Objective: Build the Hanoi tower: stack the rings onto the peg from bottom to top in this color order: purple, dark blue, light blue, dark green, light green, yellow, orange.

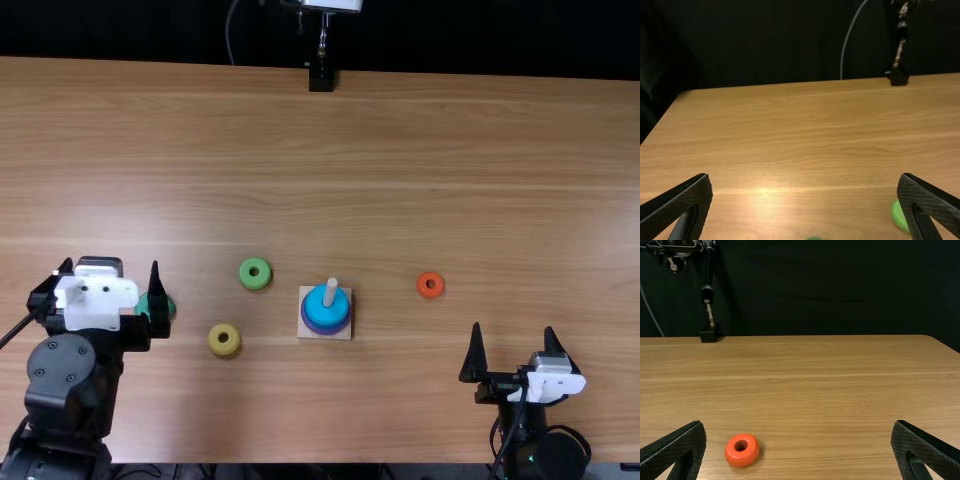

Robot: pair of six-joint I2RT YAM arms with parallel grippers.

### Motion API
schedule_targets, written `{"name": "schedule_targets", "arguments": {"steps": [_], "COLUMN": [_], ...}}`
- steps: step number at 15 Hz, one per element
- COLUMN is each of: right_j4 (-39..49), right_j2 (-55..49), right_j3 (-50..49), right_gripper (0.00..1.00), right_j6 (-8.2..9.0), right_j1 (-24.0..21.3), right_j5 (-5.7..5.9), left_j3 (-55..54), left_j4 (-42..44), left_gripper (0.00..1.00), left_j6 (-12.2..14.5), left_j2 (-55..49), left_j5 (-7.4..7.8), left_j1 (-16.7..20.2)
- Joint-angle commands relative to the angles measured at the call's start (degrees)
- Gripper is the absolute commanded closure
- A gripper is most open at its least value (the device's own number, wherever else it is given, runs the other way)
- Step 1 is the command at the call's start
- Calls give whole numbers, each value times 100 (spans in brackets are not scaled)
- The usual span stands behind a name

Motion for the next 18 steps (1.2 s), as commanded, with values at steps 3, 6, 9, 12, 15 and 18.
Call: {"name": "schedule_targets", "arguments": {"steps": [3, 6, 9, 12, 15, 18], "right_j4": [-4, -4, -4, -4, -4, -4], "right_j2": [-36, -36, -36, -36, -36, -36], "right_j3": [-88, -88, -88, -88, -88, -88], "right_gripper": [0, 0, 0, 0, 0, 0], "right_j6": [-10, -10, -10, -10, -10, -10], "right_j1": [-25, -25, -25, -25, -25, -25], "right_j5": [-3, -3, -3, -3, -3, -3], "left_j3": [246, 325, 703, 809, 1099, 1151], "left_j4": [-115, -189, -1180, -1444, -1539, -1665], "left_gripper": [0, 0, 0, 0, 0, 0], "left_j6": [23, 23, 12, 2, 12, -51], "left_j2": [-62, 342, 1283, 1863, 2742, 2979], "left_j5": [-108, -13, -13, -13, 50, 1200], "left_j1": [-37, 139, 235, 244, 596, 833]}}
